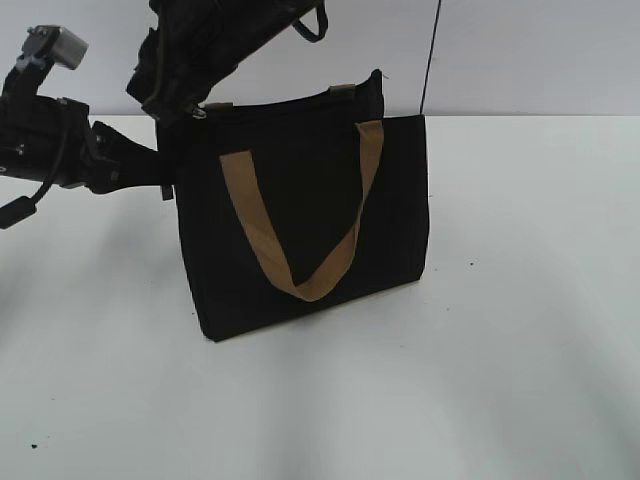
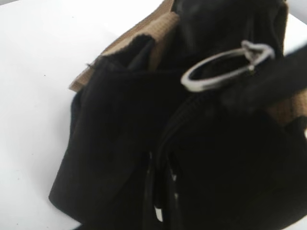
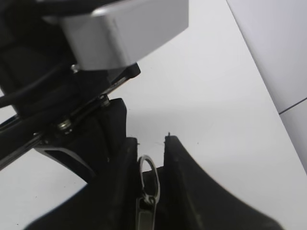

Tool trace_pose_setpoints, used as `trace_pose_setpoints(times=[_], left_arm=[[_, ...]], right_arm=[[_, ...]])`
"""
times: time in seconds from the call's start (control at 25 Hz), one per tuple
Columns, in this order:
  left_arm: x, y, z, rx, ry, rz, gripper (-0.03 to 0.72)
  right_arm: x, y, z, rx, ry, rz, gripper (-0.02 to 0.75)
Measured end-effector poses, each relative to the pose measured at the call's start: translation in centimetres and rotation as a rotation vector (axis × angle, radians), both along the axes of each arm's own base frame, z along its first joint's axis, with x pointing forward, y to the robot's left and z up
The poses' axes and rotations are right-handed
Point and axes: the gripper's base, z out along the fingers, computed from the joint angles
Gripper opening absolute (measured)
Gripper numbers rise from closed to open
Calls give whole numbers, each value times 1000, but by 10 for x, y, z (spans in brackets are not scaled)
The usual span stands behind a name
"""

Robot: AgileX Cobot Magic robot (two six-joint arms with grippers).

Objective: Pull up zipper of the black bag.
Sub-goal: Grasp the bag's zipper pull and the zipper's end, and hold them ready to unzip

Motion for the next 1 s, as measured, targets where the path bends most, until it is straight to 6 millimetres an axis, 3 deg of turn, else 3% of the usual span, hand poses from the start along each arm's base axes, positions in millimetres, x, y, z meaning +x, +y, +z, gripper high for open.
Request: trace_pose_setpoints(times=[0.12, 0.2, 0.28, 0.52, 0.72, 1.0], left_arm=[[0, 0, 0, 0, 0, 0, 13], [0, 0, 0, 0, 0, 0, 13], [0, 0, 0, 0, 0, 0, 13], [0, 0, 0, 1, 0, -1, 13], [0, 0, 0, 7, -1, -6, 13], [-4, 1, -4, 44, 43, -22, 13]], right_arm=[[0, 0, 0, 3, -3, -2, 127], [0, 0, 0, 3, -2, -2, 36], [0, 0, 1, 4, -2, -2, -8], [0, 0, 3, 8, -7, -3, -13], [-3, -6, 20, 34, -27, -14, -13], [8, -32, 24, 35, 89, -99, -13]])
